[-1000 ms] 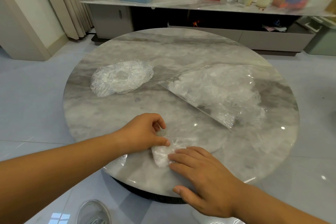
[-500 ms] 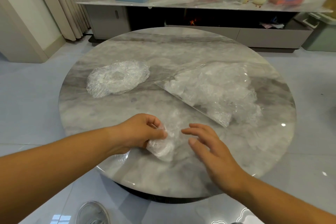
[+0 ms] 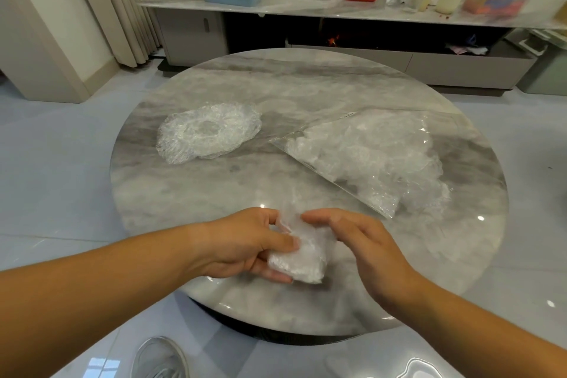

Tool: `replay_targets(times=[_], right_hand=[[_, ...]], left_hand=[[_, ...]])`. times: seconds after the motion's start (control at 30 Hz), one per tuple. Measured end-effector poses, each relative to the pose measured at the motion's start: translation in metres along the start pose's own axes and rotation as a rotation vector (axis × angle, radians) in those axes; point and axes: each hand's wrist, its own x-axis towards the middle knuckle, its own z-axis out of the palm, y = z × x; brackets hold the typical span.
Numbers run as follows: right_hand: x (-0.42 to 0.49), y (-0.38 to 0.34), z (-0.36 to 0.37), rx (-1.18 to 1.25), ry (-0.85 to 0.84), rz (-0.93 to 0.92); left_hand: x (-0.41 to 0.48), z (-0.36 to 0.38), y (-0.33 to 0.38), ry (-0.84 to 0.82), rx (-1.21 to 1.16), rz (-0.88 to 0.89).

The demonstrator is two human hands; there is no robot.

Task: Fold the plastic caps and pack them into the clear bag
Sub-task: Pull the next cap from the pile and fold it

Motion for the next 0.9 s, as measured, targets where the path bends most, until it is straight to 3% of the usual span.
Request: replay_targets(times=[0.13,0.3,0.37,0.5,0.6,0.7,0.8,0.9], right_hand=[[-0.005,0.010,-0.002,-0.203,-0.025,-0.174],[-0.008,0.017,-0.010,-0.477,-0.084,-0.411],[-0.010,0.019,-0.013,-0.638,-0.157,-0.512],[-0.013,0.023,-0.014,-0.817,-0.269,-0.609],[-0.016,0.024,-0.015,-0.771,-0.274,-0.537],[-0.020,0.019,-0.009,-0.590,-0.142,-0.410],[-0.018,0.004,-0.003,-0.332,0.043,-0.144],[-0.012,-0.011,-0.009,0.054,0.047,0.111]], left_hand=[[-0.001,-0.006,0.005,-0.061,-0.029,-0.040],[-0.004,-0.014,0.014,-0.198,-0.284,-0.056],[-0.004,-0.018,0.016,-0.166,-0.336,-0.085],[-0.002,-0.012,0.011,-0.048,-0.146,-0.050],[0.002,-0.008,0.004,0.026,-0.046,0.007],[0.004,-0.009,0.008,0.105,-0.042,0.102],[0.002,-0.004,0.019,0.158,0.006,0.221],[0.002,0.008,0.030,0.181,0.129,0.349]])
